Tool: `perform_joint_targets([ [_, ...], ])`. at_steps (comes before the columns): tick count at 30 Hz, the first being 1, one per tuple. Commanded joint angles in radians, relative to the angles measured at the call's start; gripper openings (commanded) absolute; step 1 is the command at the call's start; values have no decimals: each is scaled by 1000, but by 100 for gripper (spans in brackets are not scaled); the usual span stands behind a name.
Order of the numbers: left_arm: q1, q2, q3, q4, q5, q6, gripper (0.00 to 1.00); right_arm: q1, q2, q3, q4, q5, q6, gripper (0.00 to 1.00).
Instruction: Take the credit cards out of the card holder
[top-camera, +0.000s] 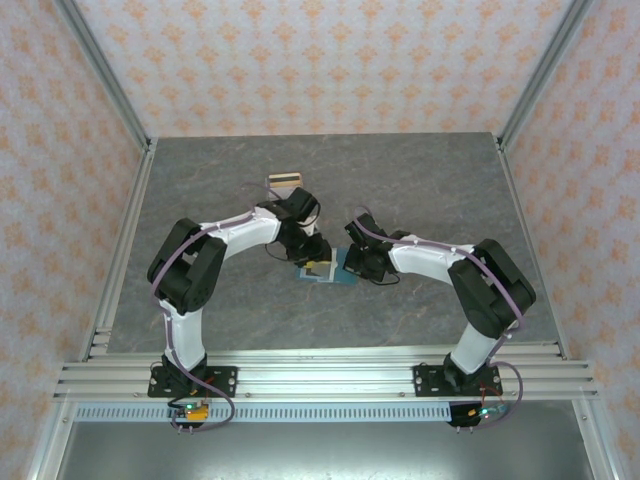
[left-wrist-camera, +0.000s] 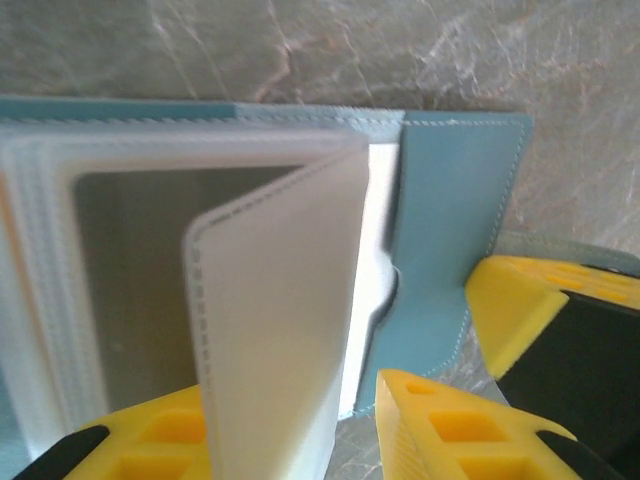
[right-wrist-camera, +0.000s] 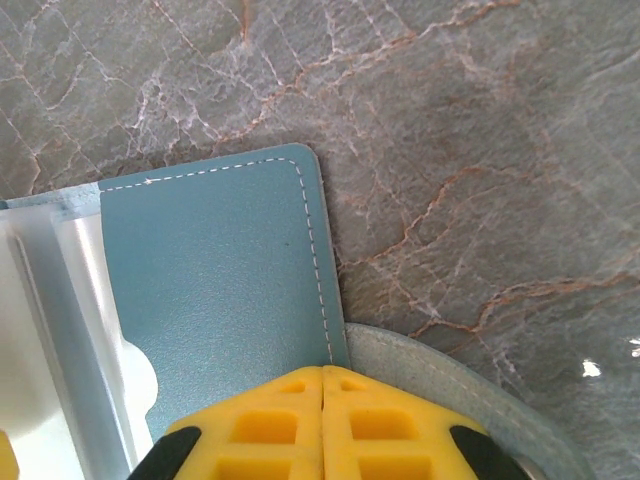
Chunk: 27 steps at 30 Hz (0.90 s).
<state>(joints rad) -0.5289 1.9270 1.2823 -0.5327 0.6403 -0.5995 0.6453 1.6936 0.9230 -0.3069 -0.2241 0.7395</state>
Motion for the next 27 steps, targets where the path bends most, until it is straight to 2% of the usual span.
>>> perform_joint_targets([
  [1, -6, -11, 31, 33, 65, 15, 35, 4, 6, -5, -58, 69, -14, 8],
  [7, -20, -11, 7, 184, 174, -65, 43, 4, -86, -58, 2, 94, 4, 12],
  [14, -28, 23, 7, 277, 197, -137, 49, 1, -222, -161, 71, 156, 45, 20],
  [21, -32, 35, 31, 218, 130, -119, 48, -1, -311, -191, 103, 151, 36, 21],
  [27, 20, -88, -8, 182, 51, -93, 46, -1, -320, -144, 128, 48, 1, 22],
])
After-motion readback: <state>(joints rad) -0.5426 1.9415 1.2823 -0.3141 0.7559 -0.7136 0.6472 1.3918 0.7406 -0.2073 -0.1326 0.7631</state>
